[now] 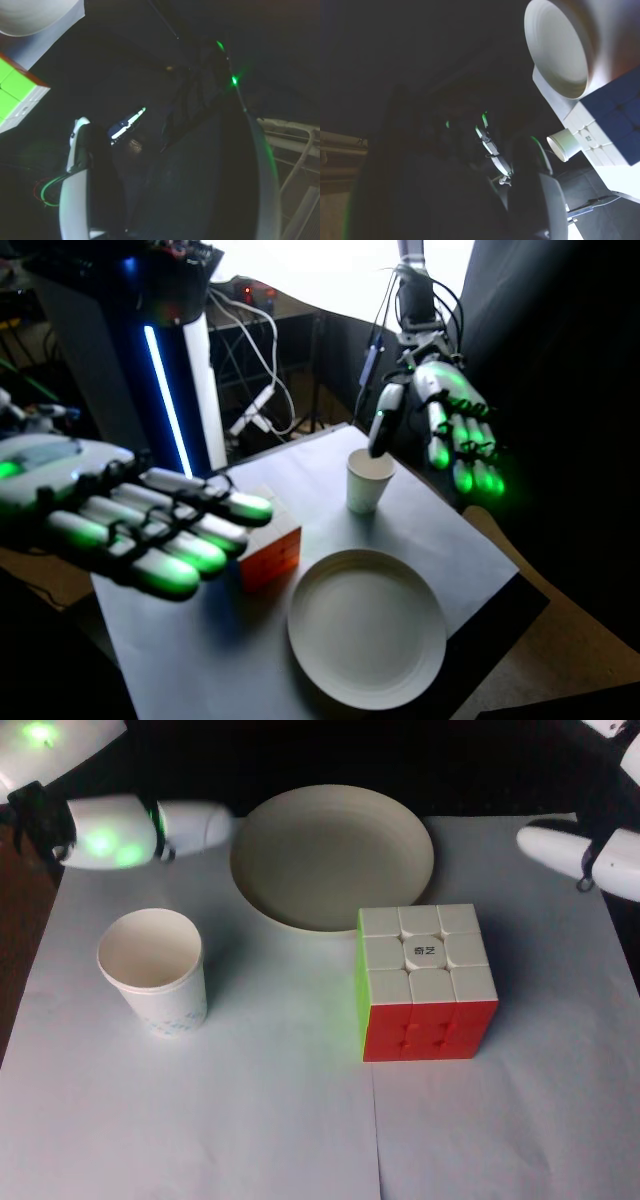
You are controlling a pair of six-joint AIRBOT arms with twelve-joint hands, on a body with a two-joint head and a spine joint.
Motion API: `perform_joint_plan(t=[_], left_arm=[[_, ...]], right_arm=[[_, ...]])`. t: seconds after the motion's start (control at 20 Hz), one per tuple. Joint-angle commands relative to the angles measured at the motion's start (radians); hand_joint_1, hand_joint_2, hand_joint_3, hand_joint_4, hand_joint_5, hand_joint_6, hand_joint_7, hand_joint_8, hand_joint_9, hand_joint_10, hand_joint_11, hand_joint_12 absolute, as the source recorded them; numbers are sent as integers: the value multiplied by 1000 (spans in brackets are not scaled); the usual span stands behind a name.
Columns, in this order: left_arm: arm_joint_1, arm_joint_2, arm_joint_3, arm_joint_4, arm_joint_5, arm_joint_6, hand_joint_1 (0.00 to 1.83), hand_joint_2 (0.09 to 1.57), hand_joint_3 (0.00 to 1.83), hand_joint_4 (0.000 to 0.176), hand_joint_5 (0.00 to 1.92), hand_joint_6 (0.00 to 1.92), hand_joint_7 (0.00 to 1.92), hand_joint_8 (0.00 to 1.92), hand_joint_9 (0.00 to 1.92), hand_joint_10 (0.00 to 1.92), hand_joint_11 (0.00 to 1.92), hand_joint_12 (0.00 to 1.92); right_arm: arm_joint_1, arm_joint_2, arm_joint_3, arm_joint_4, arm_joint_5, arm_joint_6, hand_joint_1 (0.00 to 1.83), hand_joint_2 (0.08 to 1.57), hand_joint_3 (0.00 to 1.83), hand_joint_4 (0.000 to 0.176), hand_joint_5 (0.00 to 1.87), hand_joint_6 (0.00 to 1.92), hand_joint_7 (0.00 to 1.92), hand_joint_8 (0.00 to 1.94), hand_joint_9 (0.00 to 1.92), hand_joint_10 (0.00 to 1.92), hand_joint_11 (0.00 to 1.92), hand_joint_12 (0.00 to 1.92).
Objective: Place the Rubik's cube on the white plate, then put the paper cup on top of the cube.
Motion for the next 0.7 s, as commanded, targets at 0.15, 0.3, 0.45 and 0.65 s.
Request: perform_joint_plan(t=[0.15,0.3,0.45,0.65], left_arm=[[44,11,-33,-6,-173,-3,141,1283,6,106,1,0,0,0,0,0,0,0],[82,32,-64,-7,-223,-3,102,1310,8,50,0,0,0,0,0,0,0,0],[98,39,-73,-14,-246,-3,96,1281,0,86,4,1,0,0,0,0,0,0],[98,47,-73,-24,-246,-3,103,1292,0,71,16,3,0,0,0,0,0,0]], right_arm=[[-20,-3,-15,-21,126,2,119,1345,17,0,0,0,0,0,0,0,0,0],[-40,7,-43,-36,133,3,157,1358,11,0,0,0,0,0,0,0,0,0],[-82,27,-60,-77,174,96,195,1348,0,0,0,0,0,0,0,0,9,4],[-111,24,-30,-179,195,363,321,1232,0,2,0,0,0,0,0,0,0,0]])
